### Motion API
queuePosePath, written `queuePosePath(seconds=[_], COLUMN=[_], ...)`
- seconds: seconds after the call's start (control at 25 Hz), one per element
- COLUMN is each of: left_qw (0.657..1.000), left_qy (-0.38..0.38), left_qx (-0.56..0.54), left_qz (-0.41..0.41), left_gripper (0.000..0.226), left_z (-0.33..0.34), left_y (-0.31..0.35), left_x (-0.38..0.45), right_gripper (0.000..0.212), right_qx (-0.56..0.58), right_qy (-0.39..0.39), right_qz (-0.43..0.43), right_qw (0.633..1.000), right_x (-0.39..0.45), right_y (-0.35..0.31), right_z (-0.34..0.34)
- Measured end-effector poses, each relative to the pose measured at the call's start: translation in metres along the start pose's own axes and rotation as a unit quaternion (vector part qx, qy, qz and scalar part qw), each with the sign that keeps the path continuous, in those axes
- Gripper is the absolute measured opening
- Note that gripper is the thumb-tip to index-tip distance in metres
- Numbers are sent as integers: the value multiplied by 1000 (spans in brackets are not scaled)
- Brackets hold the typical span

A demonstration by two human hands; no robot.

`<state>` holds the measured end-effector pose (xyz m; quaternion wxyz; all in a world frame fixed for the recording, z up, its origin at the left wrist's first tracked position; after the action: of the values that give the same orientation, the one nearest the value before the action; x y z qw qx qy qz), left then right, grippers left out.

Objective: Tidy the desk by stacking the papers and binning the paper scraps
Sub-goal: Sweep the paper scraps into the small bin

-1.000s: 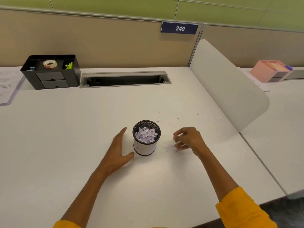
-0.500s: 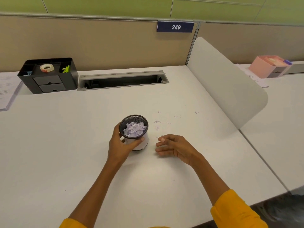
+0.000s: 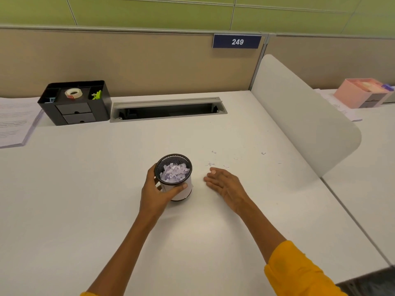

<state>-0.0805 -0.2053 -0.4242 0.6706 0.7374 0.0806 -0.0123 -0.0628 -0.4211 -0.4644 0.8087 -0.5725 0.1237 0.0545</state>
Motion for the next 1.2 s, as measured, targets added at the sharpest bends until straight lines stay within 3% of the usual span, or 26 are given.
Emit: queuePosePath(seconds=[0.08,0.12,0.2,0.28,0.36,0.4,0.68,0.84,0.92,1.0,1.08,1.2], left_qw=[1000,1000,1000,1000,1000,1000,999,998,998,997,996,994], left_qy=[-10,-13,-21,-24,-24,-26,-44,-57,-63,-71,-82,-97], left_qx=[4,5,5,3,5,7,5,17,24,29,36,43], left_qz=[2,3,4,4,3,2,-10,-5,-5,-4,-2,-5], left_gripper=[90,89,88,88,88,86,79,80,83,85,88,89], left_z=[2,3,4,5,5,5,13,22,23,23,25,28], left_y=[0,-1,-2,-3,-3,-3,-6,-4,-4,-4,-4,-5], left_x=[-1,-1,-2,-2,-4,-4,0,2,4,7,8,11], right_gripper=[18,19,31,42,45,46,80,105,125,134,131,84], right_qx=[-145,-281,-534,-667,-729,-749,-818,-820,-807,-807,-797,-738], right_qy=[52,50,-38,-126,-157,-157,-114,-51,-58,-29,14,129], right_qz=[-105,-179,-315,-371,-374,-361,-212,-200,-139,-119,-133,-211], right_qw=[983,942,784,633,552,533,522,534,570,578,589,628], right_x=[6,7,8,16,26,31,65,83,88,85,75,56], right_y=[-9,-13,-5,18,29,30,17,-3,-4,-7,-16,-39], right_z=[-7,-5,17,31,34,33,22,13,0,-13,-27,-57])
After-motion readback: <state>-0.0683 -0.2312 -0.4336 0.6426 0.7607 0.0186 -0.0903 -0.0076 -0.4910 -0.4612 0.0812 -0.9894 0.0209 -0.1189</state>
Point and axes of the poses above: each hand's wrist, its own x-axis towards the middle knuckle, its own z-axis out of the palm, y = z × x, the point moved 5 cm from there along x, towards the middle knuckle, and after that the axes turned 6 degrees about -z, right-handed, at the moved point
